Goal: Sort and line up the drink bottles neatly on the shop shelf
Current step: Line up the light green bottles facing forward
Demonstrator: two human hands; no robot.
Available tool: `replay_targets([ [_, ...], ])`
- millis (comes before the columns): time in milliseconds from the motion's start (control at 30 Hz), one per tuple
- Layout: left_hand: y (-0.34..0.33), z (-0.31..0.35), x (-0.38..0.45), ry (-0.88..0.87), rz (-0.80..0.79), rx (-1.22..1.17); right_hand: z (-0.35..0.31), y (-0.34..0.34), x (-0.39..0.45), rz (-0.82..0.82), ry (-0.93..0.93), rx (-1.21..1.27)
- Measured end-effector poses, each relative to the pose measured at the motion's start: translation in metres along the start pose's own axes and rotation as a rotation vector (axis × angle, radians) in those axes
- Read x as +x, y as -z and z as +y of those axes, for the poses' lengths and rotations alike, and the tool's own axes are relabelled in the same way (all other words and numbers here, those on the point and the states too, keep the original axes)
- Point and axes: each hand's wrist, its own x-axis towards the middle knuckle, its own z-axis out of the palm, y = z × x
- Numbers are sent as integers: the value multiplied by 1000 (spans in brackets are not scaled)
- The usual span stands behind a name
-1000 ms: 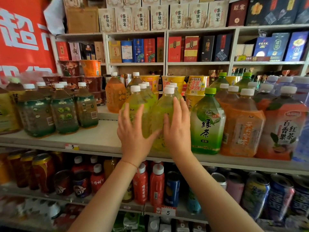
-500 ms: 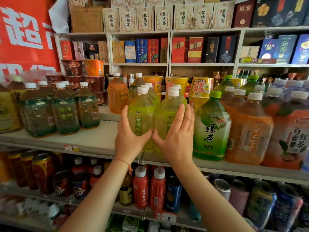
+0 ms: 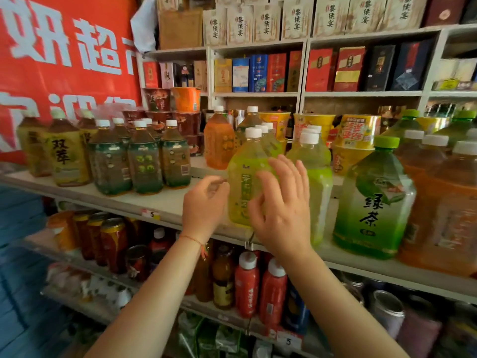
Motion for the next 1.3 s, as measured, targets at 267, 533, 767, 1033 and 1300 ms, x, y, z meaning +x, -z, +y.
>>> replay_targets([
  [267,98,-62,52,10,96,206,-70,-92,16,-475,-336,236],
  [533,172,-119,142,26,-13,146,-143,-237,68,-839,-751,278],
  [767,207,-151,169,-458,171,161,-179,-312,81,-655,-954,45],
  [1033,234,-181,202,84,-58,-148,-154,-300,87,-671,-965,172],
  [1300,224,-182,206,55,-164,12,-106,-229,85,-881,-980,595],
])
